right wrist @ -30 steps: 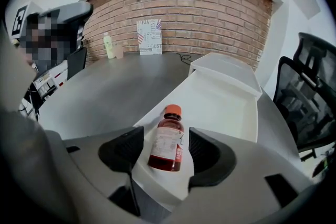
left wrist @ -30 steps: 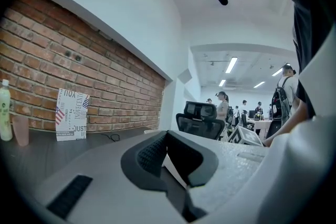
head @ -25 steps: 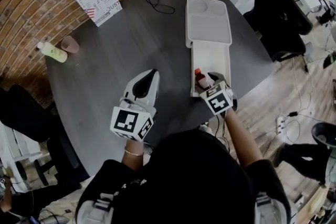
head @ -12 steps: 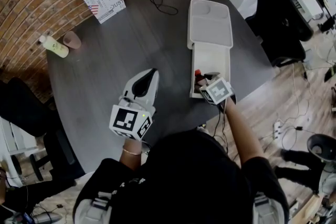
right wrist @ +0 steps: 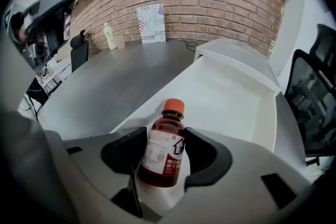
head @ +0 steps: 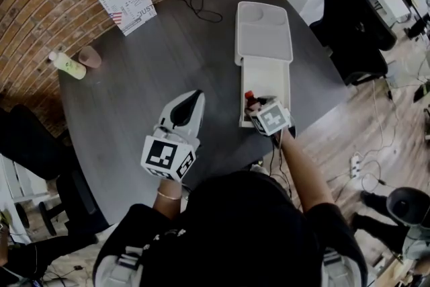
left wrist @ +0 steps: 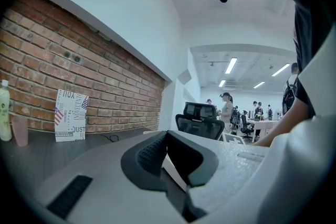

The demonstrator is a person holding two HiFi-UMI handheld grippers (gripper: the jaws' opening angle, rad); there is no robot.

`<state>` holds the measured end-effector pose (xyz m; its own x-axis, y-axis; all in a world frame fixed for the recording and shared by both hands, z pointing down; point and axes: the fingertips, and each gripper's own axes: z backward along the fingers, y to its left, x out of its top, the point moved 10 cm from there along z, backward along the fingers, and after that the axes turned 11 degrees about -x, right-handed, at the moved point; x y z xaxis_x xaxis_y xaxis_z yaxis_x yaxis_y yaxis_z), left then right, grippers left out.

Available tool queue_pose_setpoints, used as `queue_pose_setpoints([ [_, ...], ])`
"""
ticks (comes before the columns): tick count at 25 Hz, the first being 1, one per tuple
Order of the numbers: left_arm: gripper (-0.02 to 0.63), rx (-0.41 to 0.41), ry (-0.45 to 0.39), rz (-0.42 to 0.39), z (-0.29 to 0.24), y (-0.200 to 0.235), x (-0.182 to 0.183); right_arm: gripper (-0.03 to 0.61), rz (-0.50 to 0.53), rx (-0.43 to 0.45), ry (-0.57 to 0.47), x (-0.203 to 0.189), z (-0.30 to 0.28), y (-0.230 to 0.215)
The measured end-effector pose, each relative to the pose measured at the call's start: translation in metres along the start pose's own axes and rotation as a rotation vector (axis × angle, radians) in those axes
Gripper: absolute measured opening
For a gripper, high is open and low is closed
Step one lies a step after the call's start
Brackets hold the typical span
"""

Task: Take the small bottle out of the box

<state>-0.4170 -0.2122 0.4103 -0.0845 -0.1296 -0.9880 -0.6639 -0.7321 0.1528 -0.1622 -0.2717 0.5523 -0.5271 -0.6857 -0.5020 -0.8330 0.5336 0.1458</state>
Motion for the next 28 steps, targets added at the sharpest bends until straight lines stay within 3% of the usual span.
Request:
queue_pose_setpoints([
  [11,-0.002,0.009,0.026,-0.005,-0.002,-0.007,0.004,0.229,-0.254,-0.082,-0.353,0.000,0.047,-0.023],
  [20,-0.002,0.028,0.050,-0.064,-0.009,-0.028,0.016,0.229,-0.300,-0.077,-0.614,0.020,0.104,-0.026],
  [28,-0.002,0.071,0.066,-0.084,-0.011,-0.045,0.025,0.229,-0.260,-0.084,-0.802,0.030,0.147,-0.032],
])
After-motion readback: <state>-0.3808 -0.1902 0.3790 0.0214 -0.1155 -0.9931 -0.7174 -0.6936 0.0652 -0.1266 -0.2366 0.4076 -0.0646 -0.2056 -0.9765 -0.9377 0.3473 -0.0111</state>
